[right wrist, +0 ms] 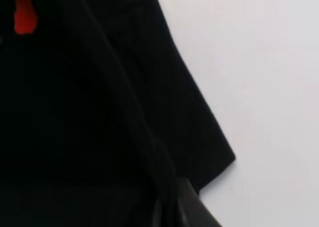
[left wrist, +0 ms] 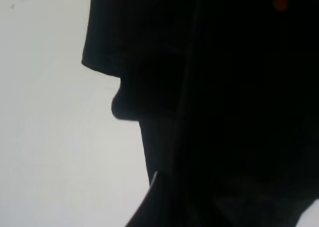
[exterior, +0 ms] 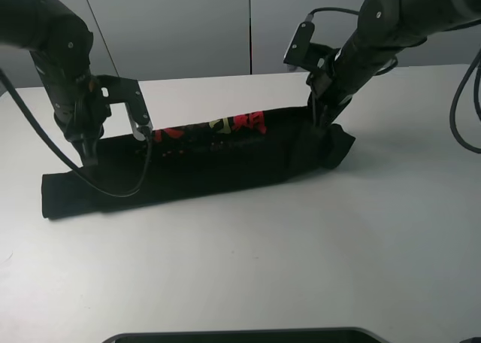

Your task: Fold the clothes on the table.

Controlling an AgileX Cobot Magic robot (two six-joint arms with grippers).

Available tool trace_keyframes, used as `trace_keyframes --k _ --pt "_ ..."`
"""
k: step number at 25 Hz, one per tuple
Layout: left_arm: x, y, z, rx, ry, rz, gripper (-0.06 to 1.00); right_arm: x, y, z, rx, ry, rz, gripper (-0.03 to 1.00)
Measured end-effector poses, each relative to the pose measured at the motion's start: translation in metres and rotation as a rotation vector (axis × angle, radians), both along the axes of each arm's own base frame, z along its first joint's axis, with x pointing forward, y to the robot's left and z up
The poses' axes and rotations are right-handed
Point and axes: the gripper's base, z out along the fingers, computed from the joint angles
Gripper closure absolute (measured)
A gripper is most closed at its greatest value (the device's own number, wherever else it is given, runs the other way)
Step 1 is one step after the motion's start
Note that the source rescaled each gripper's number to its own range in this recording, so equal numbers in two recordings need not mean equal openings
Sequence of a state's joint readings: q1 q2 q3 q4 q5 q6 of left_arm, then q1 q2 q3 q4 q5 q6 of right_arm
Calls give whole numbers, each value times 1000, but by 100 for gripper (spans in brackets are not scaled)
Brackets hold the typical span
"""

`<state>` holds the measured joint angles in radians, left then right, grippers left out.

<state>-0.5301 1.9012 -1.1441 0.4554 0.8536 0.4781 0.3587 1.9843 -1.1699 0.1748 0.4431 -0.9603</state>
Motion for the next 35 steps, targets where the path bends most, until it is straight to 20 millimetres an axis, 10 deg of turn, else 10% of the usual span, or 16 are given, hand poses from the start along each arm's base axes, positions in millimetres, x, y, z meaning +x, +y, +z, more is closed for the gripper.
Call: trace_keyframes --k 11,21,30,35 --pt "24 2 -62 -2 -47 24 93 10 2 -45 -13 -13 -16 94" --pt "29 6 -63 21 -111 44 79 23 4 -40 43 -170 -64 19" --pt "17 -16 8 -165 -284 161 45 13 -6 59 337 -171 -410 16" --pt "0 -15 46 -320 -266 340 44 -5 -23 55 350 146 -628 16"
